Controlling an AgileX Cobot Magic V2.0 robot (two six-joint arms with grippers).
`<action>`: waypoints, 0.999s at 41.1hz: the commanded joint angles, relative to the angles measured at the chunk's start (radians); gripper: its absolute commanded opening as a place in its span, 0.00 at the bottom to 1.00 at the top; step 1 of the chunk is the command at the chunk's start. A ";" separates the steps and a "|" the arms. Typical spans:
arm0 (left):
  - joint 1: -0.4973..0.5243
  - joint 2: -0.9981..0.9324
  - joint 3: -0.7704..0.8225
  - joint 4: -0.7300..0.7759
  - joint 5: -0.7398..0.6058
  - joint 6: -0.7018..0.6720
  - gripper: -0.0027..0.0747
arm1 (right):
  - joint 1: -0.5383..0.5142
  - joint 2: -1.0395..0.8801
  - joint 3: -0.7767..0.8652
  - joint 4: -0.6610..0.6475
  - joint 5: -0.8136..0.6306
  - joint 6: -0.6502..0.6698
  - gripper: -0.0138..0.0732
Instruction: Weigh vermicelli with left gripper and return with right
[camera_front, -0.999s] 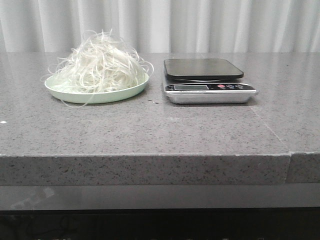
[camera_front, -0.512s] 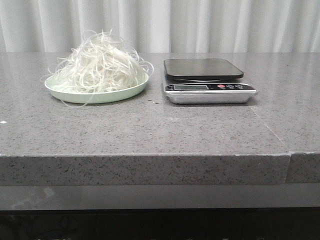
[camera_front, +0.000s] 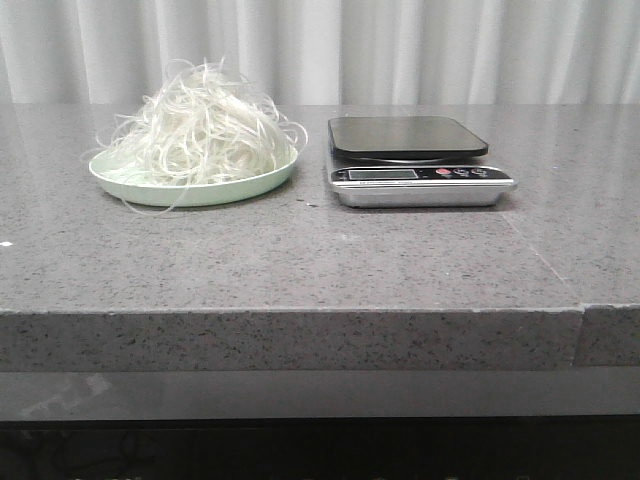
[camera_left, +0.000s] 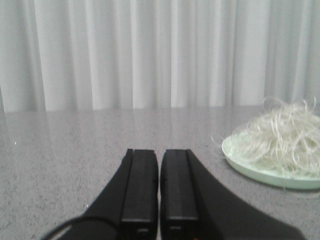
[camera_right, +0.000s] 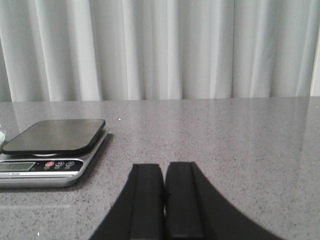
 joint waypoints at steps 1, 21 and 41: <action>0.000 -0.019 -0.080 -0.006 -0.091 -0.002 0.22 | -0.005 -0.014 -0.109 -0.007 -0.015 0.001 0.34; 0.000 0.140 -0.623 -0.006 0.269 -0.002 0.22 | -0.005 0.257 -0.638 -0.007 0.327 0.001 0.34; 0.000 0.447 -0.792 -0.079 0.447 -0.002 0.22 | -0.004 0.608 -0.844 -0.007 0.555 -0.078 0.34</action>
